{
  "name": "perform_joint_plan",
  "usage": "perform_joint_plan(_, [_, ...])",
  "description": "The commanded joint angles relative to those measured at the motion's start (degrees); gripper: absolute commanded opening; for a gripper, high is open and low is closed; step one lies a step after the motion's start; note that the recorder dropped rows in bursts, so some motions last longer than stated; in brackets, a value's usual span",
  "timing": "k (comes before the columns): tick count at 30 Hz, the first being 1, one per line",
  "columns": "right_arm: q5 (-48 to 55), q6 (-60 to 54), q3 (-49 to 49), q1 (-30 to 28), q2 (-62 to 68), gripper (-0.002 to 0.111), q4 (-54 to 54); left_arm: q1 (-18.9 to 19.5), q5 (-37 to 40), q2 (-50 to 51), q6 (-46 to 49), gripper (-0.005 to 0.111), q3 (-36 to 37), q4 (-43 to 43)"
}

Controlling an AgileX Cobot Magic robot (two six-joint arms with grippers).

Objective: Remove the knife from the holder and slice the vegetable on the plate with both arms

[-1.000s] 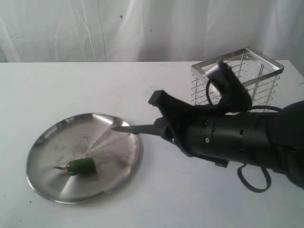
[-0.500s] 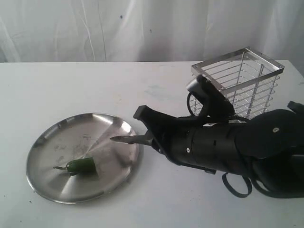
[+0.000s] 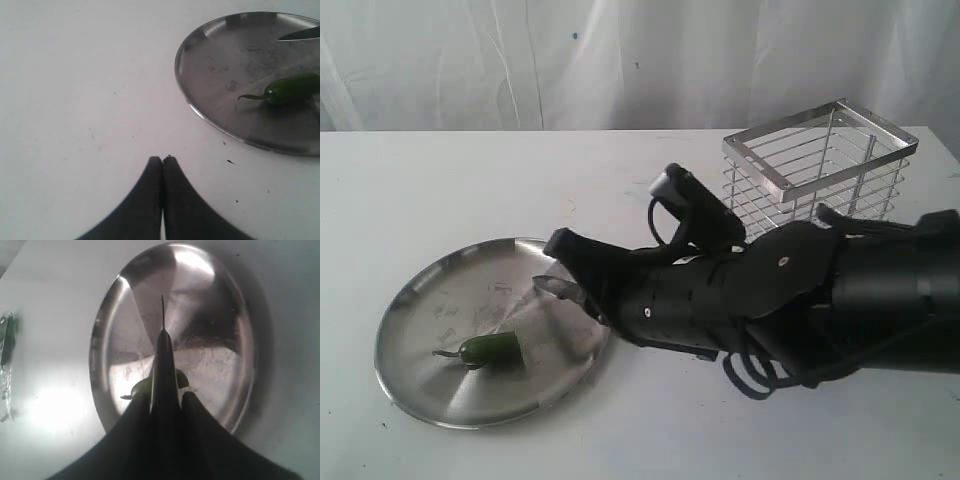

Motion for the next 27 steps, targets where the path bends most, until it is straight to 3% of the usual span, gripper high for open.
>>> perform_joint_plan(1, [2.85,0.02,-0.9,0.78,3.8,0.0,-0.93,-0.43,0.33,-0.28,-0.13,0.0,0.21,-0.41])
perform_joint_plan(27, [13.02,-9.49,-1.03,0.78,13.94,0.0,-0.92,-0.43,0.33,-0.28,-0.13,0.0,0.21,-0.41])
